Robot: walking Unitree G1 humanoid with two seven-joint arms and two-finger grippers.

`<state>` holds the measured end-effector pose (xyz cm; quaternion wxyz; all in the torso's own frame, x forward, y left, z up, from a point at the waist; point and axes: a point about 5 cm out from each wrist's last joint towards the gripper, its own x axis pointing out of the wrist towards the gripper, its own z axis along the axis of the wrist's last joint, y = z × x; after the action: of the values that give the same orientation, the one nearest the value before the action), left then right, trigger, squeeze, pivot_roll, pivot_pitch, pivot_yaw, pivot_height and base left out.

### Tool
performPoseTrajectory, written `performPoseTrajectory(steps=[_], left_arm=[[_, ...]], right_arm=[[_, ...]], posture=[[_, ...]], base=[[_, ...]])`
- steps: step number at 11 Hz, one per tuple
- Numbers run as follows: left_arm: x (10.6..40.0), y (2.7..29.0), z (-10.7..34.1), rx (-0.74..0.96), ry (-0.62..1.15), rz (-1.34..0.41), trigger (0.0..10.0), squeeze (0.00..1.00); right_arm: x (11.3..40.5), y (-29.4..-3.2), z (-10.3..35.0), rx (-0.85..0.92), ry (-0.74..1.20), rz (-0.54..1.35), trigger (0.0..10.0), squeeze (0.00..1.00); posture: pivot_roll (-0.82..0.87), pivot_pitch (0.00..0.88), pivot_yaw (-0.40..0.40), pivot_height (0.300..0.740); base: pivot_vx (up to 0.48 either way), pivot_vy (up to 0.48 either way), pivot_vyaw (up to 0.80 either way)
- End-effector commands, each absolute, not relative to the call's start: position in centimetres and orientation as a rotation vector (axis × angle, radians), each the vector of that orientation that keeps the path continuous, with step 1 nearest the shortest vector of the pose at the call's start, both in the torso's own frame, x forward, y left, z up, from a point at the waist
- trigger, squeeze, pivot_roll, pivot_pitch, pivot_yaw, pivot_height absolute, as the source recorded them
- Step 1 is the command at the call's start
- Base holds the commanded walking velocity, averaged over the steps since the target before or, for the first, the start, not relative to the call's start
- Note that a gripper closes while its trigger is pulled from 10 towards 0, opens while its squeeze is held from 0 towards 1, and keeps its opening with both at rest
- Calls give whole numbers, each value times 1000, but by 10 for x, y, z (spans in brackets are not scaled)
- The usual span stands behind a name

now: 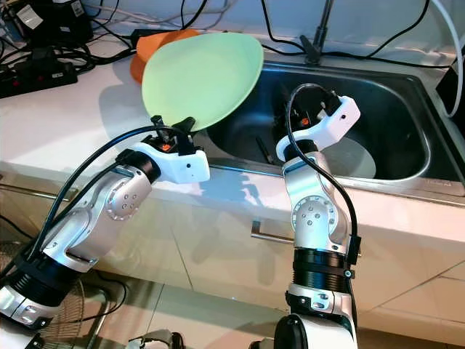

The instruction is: Kitchen organization

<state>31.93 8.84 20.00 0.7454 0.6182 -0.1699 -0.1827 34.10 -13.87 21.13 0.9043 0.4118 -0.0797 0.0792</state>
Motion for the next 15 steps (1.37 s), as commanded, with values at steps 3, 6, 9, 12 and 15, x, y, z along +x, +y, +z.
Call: performPoseTrajectory(steps=[3, 6, 9, 12, 15], left_arm=[[315, 78, 208, 1352, -441, -453, 10000, 0], [312, 72, 208, 1341, -463, -479, 10000, 0], [306, 64, 210, 1298, -519, -531, 10000, 0], [306, 62, 212, 1290, -530, -530, 10000, 0], [306, 63, 211, 1292, -533, -532, 10000, 0]], right_arm=[[337, -132, 221, 879, -183, 210, 10000, 0], [337, -127, 223, 885, -179, 231, 10000, 0], [336, -120, 220, 874, -161, 260, 10000, 0], [337, -119, 218, 876, -147, 255, 1176, 0], [338, -118, 218, 883, -144, 261, 0, 0]], posture=[[23, 48, 43, 740], [25, 60, 41, 740], [28, 71, 39, 740], [31, 80, 34, 740], [36, 87, 30, 740]], base=[[0, 0, 0], [0, 0, 0], [0, 0, 0], [0, 0, 0], [0, 0, 0]])
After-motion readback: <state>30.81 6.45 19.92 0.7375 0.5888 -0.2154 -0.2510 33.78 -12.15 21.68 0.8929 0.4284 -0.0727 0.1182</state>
